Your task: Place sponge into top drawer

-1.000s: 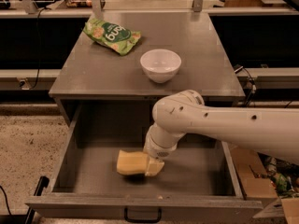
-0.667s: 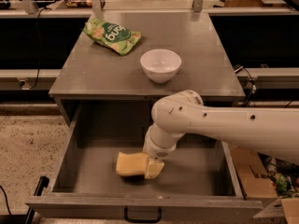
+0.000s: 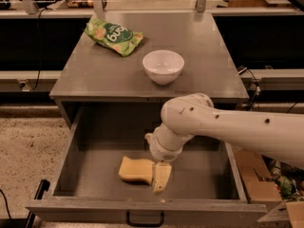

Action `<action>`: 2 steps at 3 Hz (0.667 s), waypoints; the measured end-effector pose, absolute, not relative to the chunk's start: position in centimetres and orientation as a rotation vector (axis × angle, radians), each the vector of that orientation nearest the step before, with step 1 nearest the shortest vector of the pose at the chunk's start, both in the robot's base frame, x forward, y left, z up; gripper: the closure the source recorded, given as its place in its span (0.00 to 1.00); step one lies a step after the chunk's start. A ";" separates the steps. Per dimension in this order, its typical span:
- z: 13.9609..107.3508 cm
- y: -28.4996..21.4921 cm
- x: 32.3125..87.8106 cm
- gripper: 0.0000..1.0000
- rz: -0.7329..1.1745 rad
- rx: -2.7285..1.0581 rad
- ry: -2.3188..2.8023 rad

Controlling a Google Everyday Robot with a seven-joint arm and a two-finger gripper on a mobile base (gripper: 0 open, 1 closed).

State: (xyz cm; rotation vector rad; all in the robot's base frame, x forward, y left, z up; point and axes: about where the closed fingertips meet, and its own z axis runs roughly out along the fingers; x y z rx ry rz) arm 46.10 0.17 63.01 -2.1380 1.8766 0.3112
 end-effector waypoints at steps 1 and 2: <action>66.1 0.1 45.6 0.00 0.461 -2.042 1.766; 70.4 -2.8 44.3 0.00 0.518 -2.009 1.647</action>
Offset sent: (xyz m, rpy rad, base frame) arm -0.0385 -0.0790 0.1306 0.3826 -0.1985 0.3707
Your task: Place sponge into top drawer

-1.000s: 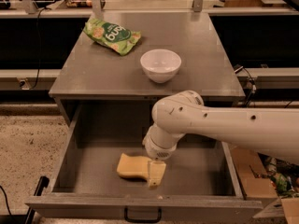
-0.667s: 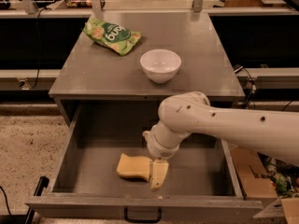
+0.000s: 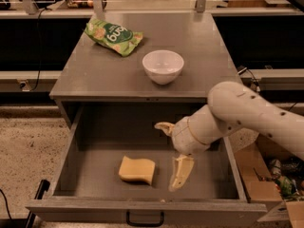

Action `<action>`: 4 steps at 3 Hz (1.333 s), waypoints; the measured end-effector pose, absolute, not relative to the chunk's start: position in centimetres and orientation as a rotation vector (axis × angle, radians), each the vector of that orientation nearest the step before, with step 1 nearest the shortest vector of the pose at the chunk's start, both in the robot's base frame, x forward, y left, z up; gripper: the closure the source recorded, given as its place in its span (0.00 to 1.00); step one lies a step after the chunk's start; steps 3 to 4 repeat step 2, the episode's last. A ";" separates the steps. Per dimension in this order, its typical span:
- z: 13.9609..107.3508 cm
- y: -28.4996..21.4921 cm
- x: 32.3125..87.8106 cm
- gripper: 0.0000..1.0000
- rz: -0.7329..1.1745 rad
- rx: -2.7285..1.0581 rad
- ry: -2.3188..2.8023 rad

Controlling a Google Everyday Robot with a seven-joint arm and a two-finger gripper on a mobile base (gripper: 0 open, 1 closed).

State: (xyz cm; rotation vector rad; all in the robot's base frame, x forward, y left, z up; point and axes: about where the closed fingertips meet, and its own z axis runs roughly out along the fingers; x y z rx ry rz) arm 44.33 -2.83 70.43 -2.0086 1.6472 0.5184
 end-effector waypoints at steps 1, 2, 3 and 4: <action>73.8 -6.3 43.3 0.00 0.497 -2.021 1.512; 74.0 -7.1 43.0 0.00 0.459 -2.072 1.422; 74.0 -7.1 43.0 0.00 0.459 -2.072 1.422; 74.0 -7.1 43.0 0.00 0.459 -2.072 1.422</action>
Offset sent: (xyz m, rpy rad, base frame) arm -0.0102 -0.0335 0.0322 0.0522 -0.0725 0.0594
